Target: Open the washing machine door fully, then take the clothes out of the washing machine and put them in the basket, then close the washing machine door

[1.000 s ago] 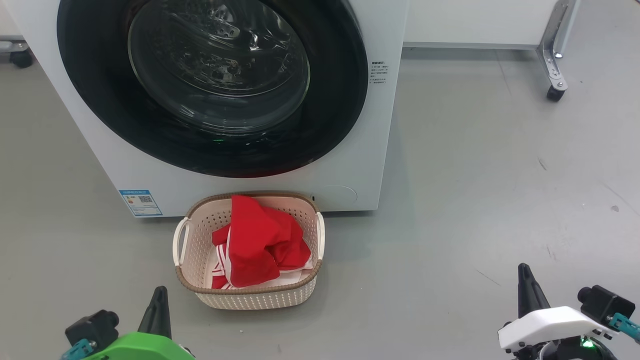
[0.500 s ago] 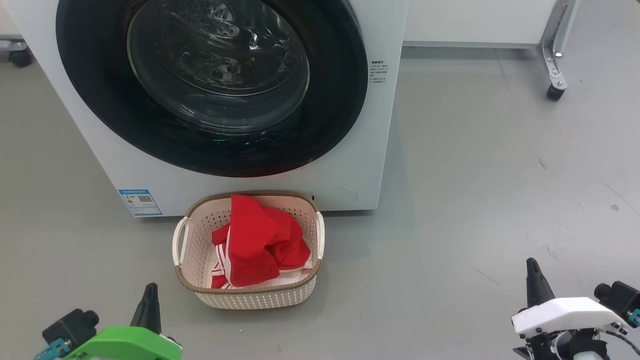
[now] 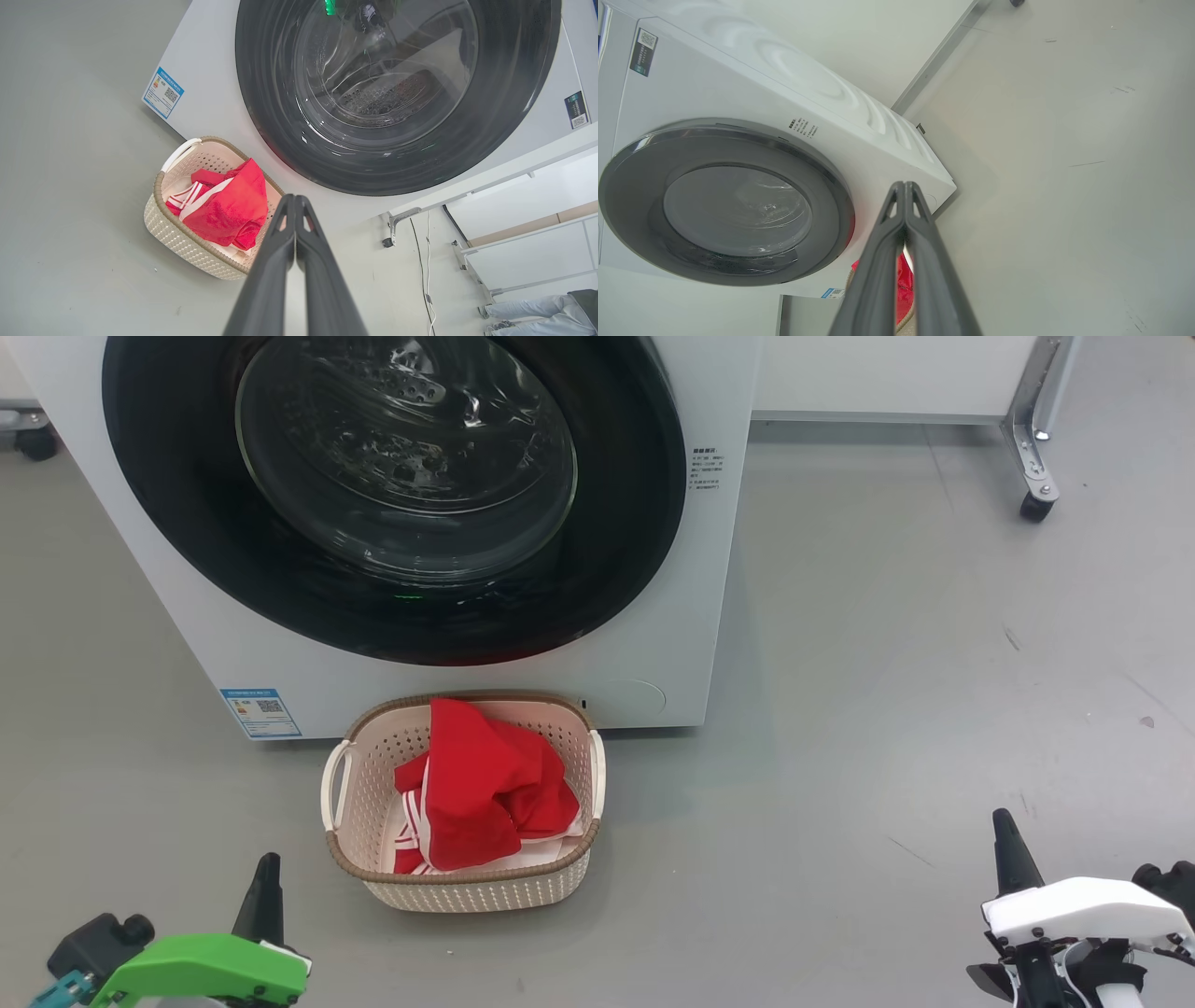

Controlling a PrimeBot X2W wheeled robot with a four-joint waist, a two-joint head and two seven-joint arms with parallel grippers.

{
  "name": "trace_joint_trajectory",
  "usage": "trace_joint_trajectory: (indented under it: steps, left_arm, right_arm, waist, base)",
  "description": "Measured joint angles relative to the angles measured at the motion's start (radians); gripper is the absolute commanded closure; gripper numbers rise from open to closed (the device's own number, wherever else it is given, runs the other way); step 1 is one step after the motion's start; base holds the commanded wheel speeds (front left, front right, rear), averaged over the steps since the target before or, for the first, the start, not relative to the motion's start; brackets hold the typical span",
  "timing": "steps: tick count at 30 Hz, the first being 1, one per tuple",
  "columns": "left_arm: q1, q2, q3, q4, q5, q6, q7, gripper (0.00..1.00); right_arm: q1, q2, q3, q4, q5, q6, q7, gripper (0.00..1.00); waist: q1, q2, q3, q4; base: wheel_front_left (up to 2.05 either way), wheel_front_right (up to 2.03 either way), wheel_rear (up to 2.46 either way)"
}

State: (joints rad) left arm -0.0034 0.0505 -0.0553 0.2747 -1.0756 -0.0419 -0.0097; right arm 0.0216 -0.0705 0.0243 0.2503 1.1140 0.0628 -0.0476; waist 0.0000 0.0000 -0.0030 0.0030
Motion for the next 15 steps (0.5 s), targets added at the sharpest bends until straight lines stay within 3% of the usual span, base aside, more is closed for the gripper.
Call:
trace_joint_trajectory:
  steps: [15]
  left_arm:
    - [-0.021, -0.003, 0.053, 0.002, -0.194, -0.034, 0.047, 1.00]
  right_arm:
    - [-0.026, 0.005, -0.049, 0.012, 0.189, 0.022, 0.051, 1.00]
  waist:
    - [0.0000, 0.0000, 0.002, -0.001]
  base:
    - [0.00, 0.00, 0.00]
